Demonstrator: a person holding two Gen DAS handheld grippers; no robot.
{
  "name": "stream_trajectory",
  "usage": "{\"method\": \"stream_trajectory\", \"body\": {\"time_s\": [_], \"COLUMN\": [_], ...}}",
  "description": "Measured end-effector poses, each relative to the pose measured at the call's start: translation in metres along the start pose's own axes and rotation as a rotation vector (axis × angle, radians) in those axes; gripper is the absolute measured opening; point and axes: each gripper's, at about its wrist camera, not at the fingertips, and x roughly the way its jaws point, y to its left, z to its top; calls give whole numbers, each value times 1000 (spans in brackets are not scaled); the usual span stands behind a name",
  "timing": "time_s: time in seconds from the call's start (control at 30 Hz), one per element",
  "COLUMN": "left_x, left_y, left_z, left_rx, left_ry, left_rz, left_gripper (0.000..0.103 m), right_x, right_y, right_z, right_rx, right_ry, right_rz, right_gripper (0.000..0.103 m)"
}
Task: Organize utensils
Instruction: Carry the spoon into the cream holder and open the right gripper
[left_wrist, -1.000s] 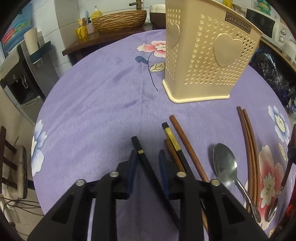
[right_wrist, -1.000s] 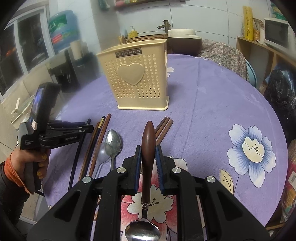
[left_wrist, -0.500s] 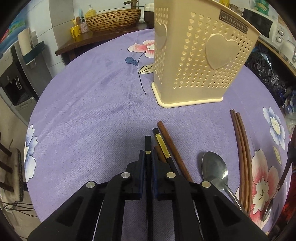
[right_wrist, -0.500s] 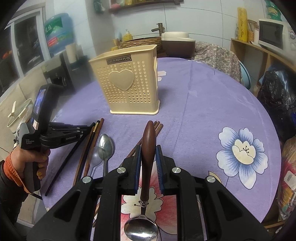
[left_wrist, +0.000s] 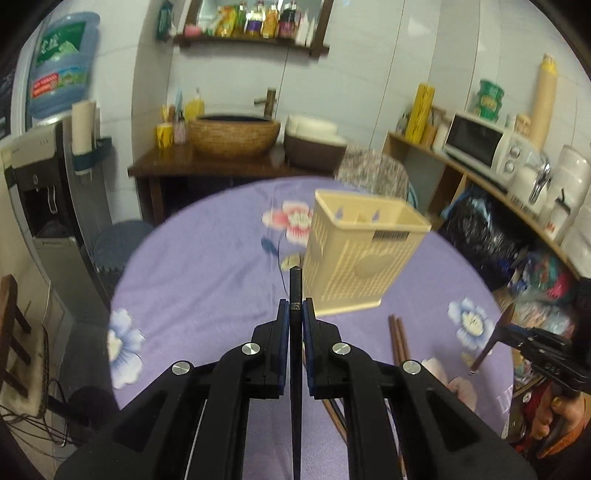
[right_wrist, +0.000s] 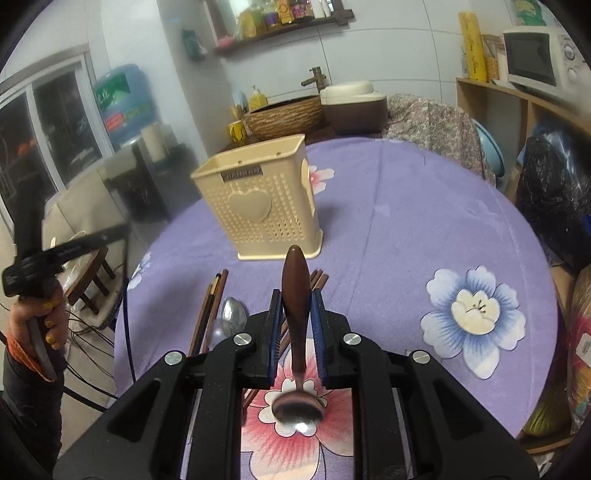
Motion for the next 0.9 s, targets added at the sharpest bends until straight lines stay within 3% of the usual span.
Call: {"method": "stream_trajectory", "body": {"time_s": [0.2,0.43,0.6,0.7,0.9], "left_x": [-20,-24,-32,-39,-55], "left_y": [3,8,7,2,-21], "left_z": [12,17,37,62,131], "left_rx": [-1,6,25,38,32], "left_ry": [-85,-106,-135,-157,-246], "left_rz": [21,36,36,12,-59], "left_gripper": [9,9,8,9,8], "right_x": [-4,-1,2,-5,-21], "right_y": [6,11,13,21,46], "right_z": [11,20,36,59,144], "right_rx": [-24,-60,-75,-99,-138], "right_ry": [-14,0,13,-14,-124], "right_rz": [-11,-26,-13,-3,9], "right_gripper": [16,16,16,16,16]}}
